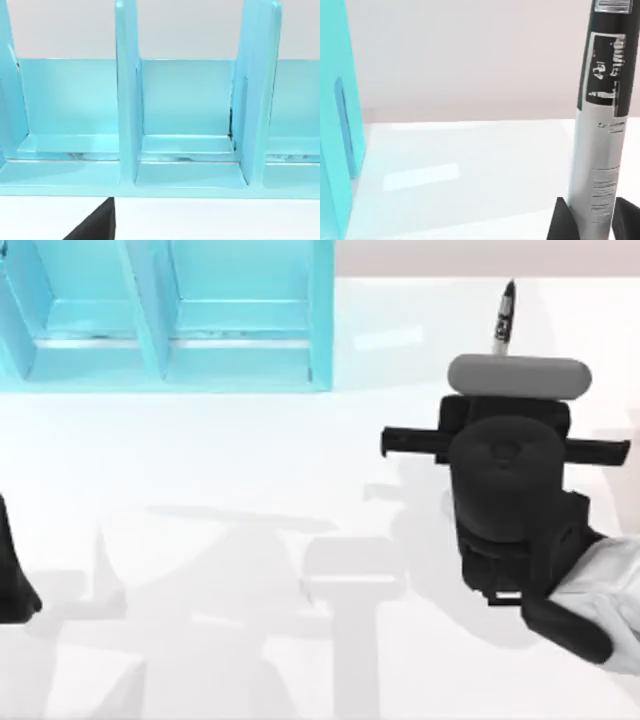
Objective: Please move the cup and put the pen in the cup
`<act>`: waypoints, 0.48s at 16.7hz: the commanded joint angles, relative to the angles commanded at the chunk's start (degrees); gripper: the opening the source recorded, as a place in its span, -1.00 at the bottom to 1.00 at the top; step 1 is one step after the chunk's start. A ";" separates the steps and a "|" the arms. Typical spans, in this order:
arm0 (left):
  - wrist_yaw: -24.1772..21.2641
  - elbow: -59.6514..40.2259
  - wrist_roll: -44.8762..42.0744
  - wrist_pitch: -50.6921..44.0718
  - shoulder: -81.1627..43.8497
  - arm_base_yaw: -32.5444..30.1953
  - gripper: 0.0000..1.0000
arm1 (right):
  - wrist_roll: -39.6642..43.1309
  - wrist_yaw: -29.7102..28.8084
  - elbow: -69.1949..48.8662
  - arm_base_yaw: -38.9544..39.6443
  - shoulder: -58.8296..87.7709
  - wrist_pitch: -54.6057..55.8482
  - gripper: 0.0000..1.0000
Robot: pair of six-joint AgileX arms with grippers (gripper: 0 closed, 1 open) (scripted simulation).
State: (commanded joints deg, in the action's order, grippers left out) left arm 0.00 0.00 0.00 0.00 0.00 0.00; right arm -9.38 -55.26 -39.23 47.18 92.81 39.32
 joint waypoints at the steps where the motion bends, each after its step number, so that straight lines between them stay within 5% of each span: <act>1: 0.00 0.00 0.00 0.00 0.00 0.00 1.00 | 2.25 -1.69 1.99 0.29 -1.32 3.37 -1.00; 8: 0.00 0.00 0.00 0.00 0.00 0.00 1.00 | 11.17 -8.06 9.73 0.72 -8.35 16.74 -1.00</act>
State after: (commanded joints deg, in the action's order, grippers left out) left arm 0.00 0.00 0.00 0.00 0.00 0.00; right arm 1.80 -63.32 -29.49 47.90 84.46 56.07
